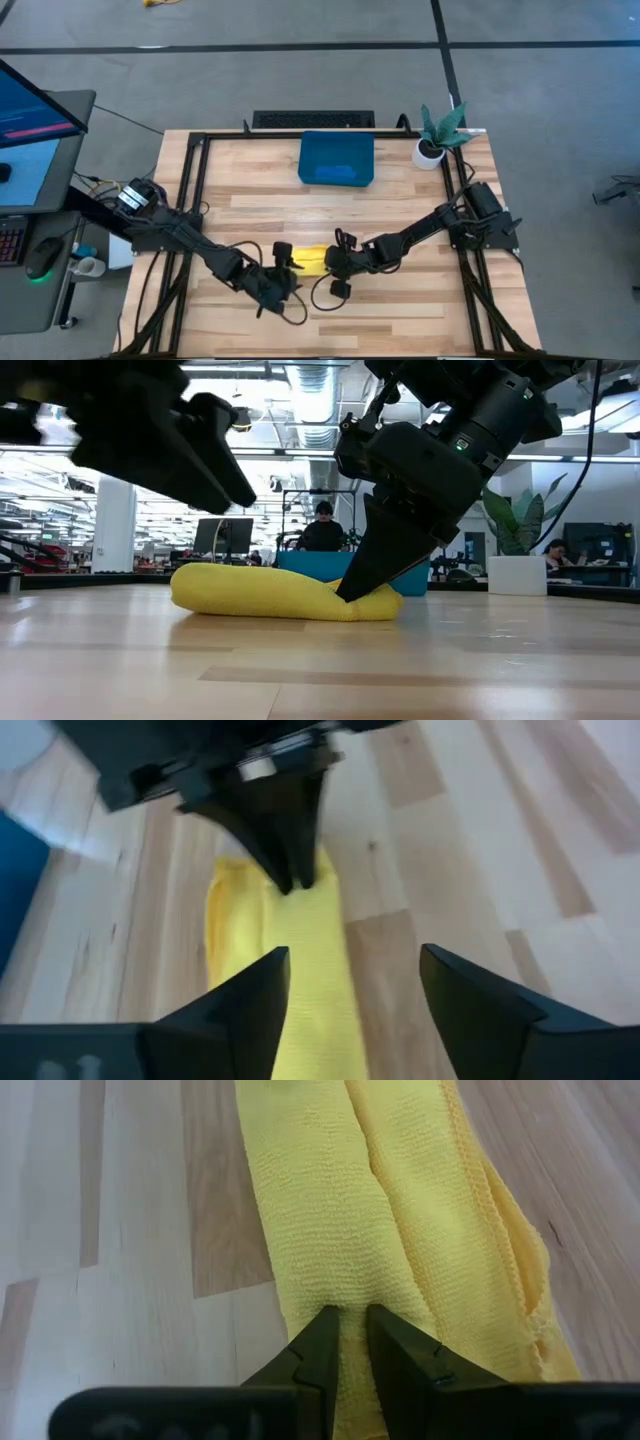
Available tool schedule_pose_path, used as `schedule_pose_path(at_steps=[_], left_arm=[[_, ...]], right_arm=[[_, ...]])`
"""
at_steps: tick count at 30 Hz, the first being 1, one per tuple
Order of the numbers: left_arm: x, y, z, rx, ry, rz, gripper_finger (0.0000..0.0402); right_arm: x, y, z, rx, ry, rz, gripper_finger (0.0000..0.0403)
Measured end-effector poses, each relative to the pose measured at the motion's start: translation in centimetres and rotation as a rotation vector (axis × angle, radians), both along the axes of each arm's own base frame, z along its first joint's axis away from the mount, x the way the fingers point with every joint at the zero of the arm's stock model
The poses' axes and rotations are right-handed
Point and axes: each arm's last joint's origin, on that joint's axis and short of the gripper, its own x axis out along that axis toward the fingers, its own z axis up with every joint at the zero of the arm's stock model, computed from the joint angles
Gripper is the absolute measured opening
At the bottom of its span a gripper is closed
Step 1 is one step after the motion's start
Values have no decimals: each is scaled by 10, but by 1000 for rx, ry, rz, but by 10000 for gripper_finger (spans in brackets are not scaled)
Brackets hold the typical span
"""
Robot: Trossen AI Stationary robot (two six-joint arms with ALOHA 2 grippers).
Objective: Roll microfiber towels into tight, uniform cylinder then place into a basket
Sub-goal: Roll the yellow microfiber cloth
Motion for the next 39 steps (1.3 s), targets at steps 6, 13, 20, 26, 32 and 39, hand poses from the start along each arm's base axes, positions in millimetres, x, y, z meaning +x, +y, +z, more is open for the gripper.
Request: schedule_pose_path(at_steps=[6,13,20,26,32,39], left_arm=[[2,9,-4,-12,38,44,223],[7,8,-39,88,90,35,213],[14,17,-58,133,121,78,202],[18,26,-62,21,160,149,173],[20,34,-56,-152,223,155,79],[27,39,-51,-427,334,53,18]], right_arm=[[0,0,0,3,-6,1,81],[0,0,0,2,-7,1,81],[0,0,0,3,-7,1,81],[0,1,1,30,5,23,81],[0,4,1,109,23,82,81],[2,10,3,212,8,161,83]])
